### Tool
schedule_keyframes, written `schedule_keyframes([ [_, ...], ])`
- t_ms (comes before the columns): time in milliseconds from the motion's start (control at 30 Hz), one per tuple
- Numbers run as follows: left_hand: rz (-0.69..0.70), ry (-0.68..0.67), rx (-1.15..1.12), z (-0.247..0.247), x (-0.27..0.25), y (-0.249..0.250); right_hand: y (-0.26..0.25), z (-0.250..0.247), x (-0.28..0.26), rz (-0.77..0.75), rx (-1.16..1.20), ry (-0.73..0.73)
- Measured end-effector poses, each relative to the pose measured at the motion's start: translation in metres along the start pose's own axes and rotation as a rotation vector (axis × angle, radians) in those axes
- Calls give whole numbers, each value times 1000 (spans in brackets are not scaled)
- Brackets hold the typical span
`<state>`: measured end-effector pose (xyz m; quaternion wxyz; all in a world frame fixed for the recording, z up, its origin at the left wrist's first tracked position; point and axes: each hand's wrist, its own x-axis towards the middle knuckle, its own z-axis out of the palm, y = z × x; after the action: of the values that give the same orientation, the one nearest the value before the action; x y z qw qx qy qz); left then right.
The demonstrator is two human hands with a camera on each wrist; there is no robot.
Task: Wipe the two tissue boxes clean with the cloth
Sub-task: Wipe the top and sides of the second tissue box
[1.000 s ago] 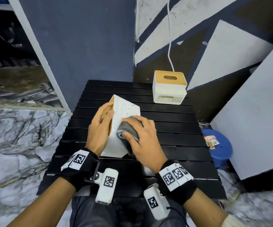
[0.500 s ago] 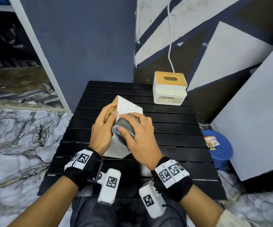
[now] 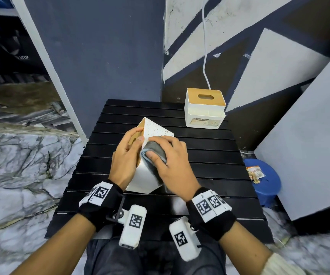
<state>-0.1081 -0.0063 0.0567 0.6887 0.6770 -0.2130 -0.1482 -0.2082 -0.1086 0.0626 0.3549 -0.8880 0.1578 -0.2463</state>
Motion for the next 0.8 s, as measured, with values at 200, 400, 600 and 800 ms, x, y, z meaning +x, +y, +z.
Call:
schedule_keyframes([
  [200, -10, 13, 13, -1, 0, 1, 19, -8, -17, 66, 17, 17],
  [400, -18, -65, 5, 0, 1, 6, 9, -8, -17, -42, -60, -38],
  [600, -18, -60, 32, 3, 2, 3, 31, -10, 11, 105, 12, 24],
  [800, -1, -56, 31, 2, 0, 2, 24, -7, -21, 74, 27, 21],
])
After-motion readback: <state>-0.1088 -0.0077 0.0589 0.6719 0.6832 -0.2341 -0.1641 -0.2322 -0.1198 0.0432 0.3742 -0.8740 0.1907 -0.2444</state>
